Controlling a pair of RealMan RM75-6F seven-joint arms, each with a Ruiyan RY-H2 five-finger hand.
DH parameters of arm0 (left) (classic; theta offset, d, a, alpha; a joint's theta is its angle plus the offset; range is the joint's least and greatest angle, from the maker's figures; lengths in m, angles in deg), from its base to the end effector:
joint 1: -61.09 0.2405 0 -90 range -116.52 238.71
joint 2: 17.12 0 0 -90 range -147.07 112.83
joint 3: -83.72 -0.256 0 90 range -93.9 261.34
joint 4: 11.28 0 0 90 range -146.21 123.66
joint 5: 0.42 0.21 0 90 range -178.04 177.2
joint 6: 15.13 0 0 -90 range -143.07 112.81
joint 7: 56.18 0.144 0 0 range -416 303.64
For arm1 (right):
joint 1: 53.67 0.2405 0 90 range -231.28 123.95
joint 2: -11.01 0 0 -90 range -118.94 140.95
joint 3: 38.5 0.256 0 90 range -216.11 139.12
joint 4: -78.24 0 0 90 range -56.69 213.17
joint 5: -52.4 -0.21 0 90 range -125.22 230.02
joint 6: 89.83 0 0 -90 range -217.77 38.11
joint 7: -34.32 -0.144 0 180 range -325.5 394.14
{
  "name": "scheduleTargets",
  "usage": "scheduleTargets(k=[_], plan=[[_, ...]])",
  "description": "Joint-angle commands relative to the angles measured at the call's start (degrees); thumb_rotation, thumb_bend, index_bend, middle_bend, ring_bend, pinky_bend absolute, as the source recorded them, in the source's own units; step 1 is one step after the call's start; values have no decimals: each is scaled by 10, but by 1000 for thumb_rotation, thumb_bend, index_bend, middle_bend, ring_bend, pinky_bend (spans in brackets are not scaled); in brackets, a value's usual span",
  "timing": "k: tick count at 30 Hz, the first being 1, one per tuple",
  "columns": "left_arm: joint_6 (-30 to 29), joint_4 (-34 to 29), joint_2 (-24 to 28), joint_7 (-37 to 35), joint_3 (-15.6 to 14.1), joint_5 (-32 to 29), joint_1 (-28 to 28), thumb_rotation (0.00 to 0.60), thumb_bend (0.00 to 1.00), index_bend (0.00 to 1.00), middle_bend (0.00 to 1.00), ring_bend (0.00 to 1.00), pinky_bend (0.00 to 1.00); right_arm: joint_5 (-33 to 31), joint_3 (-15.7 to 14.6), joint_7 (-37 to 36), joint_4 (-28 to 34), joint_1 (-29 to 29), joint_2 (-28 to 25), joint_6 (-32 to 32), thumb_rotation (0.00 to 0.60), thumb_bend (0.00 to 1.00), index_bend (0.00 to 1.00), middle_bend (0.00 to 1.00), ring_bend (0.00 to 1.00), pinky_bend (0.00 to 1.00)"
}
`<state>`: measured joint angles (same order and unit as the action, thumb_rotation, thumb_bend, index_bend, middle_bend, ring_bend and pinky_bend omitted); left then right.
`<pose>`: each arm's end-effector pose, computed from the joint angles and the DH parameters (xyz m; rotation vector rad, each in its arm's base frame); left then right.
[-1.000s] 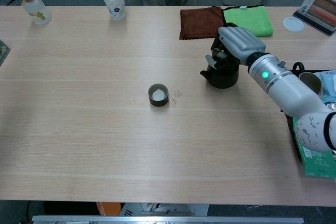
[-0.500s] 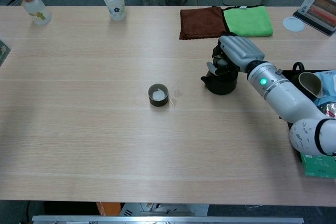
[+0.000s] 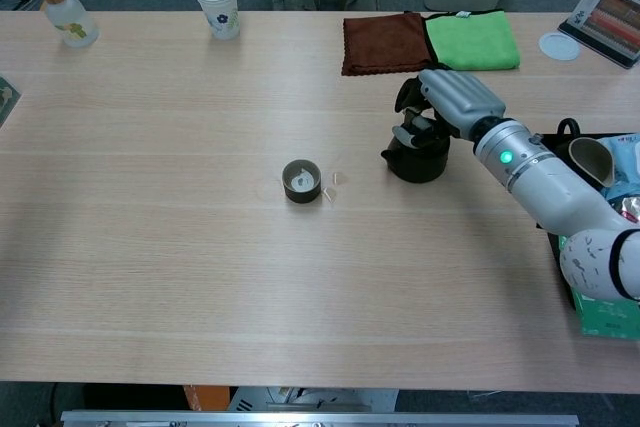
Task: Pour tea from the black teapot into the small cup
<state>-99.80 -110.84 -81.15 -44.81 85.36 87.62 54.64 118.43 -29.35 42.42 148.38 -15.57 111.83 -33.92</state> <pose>-0.2774 0.1819 0.1435 -1.4827 -0.8298 -0.8773 -0.1829 -0.3321 -0.0668 1.7385 -1.1664 0.9657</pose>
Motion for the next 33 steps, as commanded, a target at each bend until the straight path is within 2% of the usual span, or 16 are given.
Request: scheduleTargets(k=[1, 13, 20, 24, 29, 33], plan=[[1, 1, -1, 0, 0, -1, 0, 600, 222, 151, 159, 178, 164, 9, 3, -13, 3, -3, -4, 2, 600, 273, 389, 352, 342, 27], [3, 0, -1, 4, 0, -2, -2, 600, 222, 151, 159, 178, 164, 23, 5, -29, 9, -7, -15, -7, 600, 117, 290, 248, 218, 0], [5, -1, 0, 5, 0, -4, -3, 600, 222, 151, 159, 178, 164, 5, 9, 4, 29, -3, -33, -24, 600, 111, 247, 169, 102, 0], [5, -1, 0, 6, 0, -4, -4, 600, 222, 151, 159, 178, 164, -12, 11, 39, 40, 1, -42, -28, 600, 110, 240, 141, 68, 0], [6, -2, 0, 7, 1, -5, -5, 600, 222, 151, 159, 178, 165, -15, 12, 52, 57, 1, -50, -23, 600, 110, 111, 134, 64, 0], [6, -2, 1, 8, 2, -5, -6, 600, 222, 151, 159, 178, 164, -4, 11, 53, 71, -3, -59, -12, 600, 111, 24, 82, 27, 0]])
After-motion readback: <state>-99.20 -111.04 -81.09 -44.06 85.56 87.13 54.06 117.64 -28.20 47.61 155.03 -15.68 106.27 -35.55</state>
